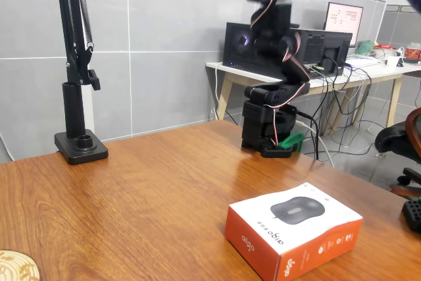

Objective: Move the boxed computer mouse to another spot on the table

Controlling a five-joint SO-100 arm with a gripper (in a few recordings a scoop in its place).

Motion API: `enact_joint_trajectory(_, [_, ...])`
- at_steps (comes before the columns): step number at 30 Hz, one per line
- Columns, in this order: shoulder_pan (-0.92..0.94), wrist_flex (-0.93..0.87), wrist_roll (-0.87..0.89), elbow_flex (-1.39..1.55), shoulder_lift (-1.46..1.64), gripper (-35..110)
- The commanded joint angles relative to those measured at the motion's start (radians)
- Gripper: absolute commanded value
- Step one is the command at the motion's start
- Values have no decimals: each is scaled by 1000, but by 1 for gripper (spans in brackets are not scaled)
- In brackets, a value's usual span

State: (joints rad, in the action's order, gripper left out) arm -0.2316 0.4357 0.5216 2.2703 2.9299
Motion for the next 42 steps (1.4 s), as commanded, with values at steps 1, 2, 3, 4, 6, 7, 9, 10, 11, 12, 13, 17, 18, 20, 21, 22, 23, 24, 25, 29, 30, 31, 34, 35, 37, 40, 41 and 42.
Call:
enact_joint_trajectory(1, [-250,-515,112,-253,-307,1])
enact_joint_trajectory(2, [-287,-624,101,-311,-374,3])
enact_joint_trajectory(3, [-331,-712,67,-365,-448,5])
enact_joint_trajectory(4, [-374,-784,31,-417,-515,5])
enact_joint_trajectory(6, [-434,-908,-17,-497,-630,7])
enact_joint_trajectory(7, [-456,-971,-20,-529,-680,6])
enact_joint_trajectory(9, [-492,-1137,-5,-588,-765,6])
enact_joint_trajectory(10, [-506,-1210,9,-606,-802,8])
enact_joint_trajectory(11, [-520,-1270,26,-615,-833,11])
enact_joint_trajectory(12, [-540,-1322,64,-626,-861,16])
enact_joint_trajectory(13, [-557,-1350,106,-626,-885,23])
enact_joint_trajectory(17, [-629,-1298,324,-644,-1054,71])
enact_joint_trajectory(18, [-646,-1301,314,-669,-1114,79])
enact_joint_trajectory(20, [-667,-1232,186,-716,-1218,101])
enact_joint_trajectory(21, [-670,-1236,120,-770,-1266,98])
enact_joint_trajectory(22, [-673,-1267,86,-841,-1315,90])
enact_joint_trajectory(23, [-676,-1310,55,-910,-1359,84])
enact_joint_trajectory(24, [-678,-1339,28,-969,-1401,81])
enact_joint_trajectory(25, [-681,-1345,17,-1005,-1433,81])
enact_joint_trajectory(29, [-683,-1368,21,-1095,-1523,82])
enact_joint_trajectory(30, [-681,-1371,21,-1120,-1546,82])
enact_joint_trajectory(31, [-680,-1371,21,-1144,-1568,82])
enact_joint_trajectory(34, [-675,-1371,23,-1201,-1632,83])
enact_joint_trajectory(35, [-673,-1367,21,-1204,-1649,82])
enact_joint_trajectory(37, [-669,-1356,11,-1189,-1678,83])
enact_joint_trajectory(40, [-666,-1336,-21,-1115,-1698,79])
enact_joint_trajectory(41, [-664,-1327,-31,-1101,-1706,79])
enact_joint_trajectory(42, [-663,-1319,-41,-1095,-1715,79])
